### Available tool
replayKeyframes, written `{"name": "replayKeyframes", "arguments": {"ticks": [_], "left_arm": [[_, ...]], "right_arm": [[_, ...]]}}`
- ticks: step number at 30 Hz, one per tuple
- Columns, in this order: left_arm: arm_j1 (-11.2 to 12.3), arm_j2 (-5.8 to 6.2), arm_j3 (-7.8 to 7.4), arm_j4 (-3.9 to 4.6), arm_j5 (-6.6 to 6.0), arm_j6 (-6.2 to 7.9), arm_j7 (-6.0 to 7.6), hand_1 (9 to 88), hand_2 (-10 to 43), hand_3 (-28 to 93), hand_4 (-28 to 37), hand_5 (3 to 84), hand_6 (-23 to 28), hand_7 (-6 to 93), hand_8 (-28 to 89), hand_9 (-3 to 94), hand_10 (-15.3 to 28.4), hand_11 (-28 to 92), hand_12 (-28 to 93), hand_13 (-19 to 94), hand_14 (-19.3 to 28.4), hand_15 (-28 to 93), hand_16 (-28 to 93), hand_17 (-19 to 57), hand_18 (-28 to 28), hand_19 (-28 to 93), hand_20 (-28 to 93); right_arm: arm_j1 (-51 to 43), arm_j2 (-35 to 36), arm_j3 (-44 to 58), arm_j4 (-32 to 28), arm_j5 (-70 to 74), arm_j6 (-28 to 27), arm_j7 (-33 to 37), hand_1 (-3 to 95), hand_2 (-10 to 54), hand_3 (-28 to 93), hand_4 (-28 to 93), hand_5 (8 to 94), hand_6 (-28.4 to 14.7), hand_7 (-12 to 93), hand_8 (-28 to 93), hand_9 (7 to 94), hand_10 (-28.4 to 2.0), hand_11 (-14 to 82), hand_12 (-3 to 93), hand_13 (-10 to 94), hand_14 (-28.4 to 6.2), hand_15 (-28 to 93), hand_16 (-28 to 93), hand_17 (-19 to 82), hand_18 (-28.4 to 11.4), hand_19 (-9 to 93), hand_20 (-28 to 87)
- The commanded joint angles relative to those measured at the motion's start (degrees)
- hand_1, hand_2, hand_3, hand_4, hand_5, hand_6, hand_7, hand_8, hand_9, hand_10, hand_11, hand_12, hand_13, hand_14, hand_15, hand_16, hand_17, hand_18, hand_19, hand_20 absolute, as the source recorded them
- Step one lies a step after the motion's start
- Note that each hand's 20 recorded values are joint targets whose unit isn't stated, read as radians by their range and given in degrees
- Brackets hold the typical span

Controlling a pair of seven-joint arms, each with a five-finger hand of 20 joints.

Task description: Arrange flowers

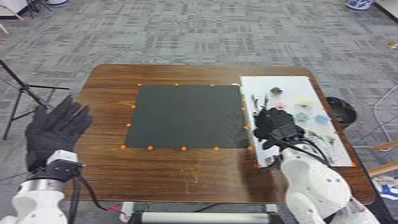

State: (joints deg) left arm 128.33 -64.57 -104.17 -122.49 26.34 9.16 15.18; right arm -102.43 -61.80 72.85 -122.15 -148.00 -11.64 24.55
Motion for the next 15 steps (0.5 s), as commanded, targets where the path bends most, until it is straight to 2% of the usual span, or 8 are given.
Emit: {"name": "replayKeyframes", "arguments": {"ticks": [1, 5, 8, 13, 15], "left_arm": [[4.1, 1.15, -4.23, -0.23, 0.69, 0.29, 0.1, 27.5, 17.4, 56, -28.3, 41.5, 9.2, 8.3, -8, 33.4, 15.5, 19, 8, 26, 15.5, 25, -5, -7.1, 15.9, 39, 9], [4.9, 1.67, -5.26, -0.19, 0.59, -0.09, -0.2, 26.9, 17.4, 57, -28.3, 41.4, 9.0, 8.2, -8, 33.7, 15.1, 18, 8, 26, 15.4, 24, -4, -7.0, 15.8, 39, 9], [5.4, 1.9, -5.7, 0.35, 0.52, -0.73, 0.05, 26.6, 17.4, 57, -28.3, 41.3, 8.9, 8.1, -8, 33.8, 15.1, 18, 8, 26, 15.3, 24, -4, -7.0, 15.8, 38, 9], [6.3, 1.6, -5.97, 0.16, -0.7, -0.12, 0.94, 27.5, 17.3, 56, -28.3, 41.2, 8.8, 7.8, -8, 33.7, 14.9, 18, 8, 26, 15.3, 24, -4, -7.1, 15.8, 38, 9], [6.5, 1.98, -6.02, 0.04, -1.37, 0.2, 1.39, 27.4, 17.4, 56, -28.3, 41.2, 8.8, 7.7, -8, 33.7, 15.0, 18, 8, 26, 15.4, 24, -4, -7.1, 15.8, 38, 9]], "right_arm": [[14.1, -3.0, -8.1, 3.4, 4.2, 6.2, -0.6, 47.7, -7.8, 73, -15, 71.2, -2.3, 56, 21, 72.5, -12.5, 50.9, 58.2, 72, -12.5, 76, 45, 46, -23.9, 91, 32], [19.7, -6.1, -11.5, 5.6, 9.9, 2.8, 1.3, 47.9, -7.8, 72, -16, 71.2, -2.3, 56, 21, 72.6, -12.8, 51.0, 58.2, 72, -12.4, 76, 45, 46, -23.9, 91, 31], [23.1, -9.0, -13.6, 7.5, 14.3, 0.4, 3.0, 48.1, -7.7, 72, -16, 71.2, -2.3, 56, 21, 72.6, -12.8, 51.1, 58.0, 72, -12.4, 76, 45, 46, -23.8, 91, 31], [26.9, -13.4, -16.6, 10.6, 19.2, -2.3, 4.9, 48.9, -7.3, 71, -17, 71.3, -2.5, 55, 21, 72.3, -12.9, 51.0, 58.1, 72, -12.5, 76, 45, 46, -24.0, 91, 31], [27.8, -15.6, -17.7, 12.5, 18.4, -2.6, 4.6, 49.0, -7.2, 72, -17, 71.5, -2.7, 55, 21, 72.2, -12.9, 51.0, 58.2, 72, -12.5, 76, 45, 46, -24.0, 91, 31]]}}
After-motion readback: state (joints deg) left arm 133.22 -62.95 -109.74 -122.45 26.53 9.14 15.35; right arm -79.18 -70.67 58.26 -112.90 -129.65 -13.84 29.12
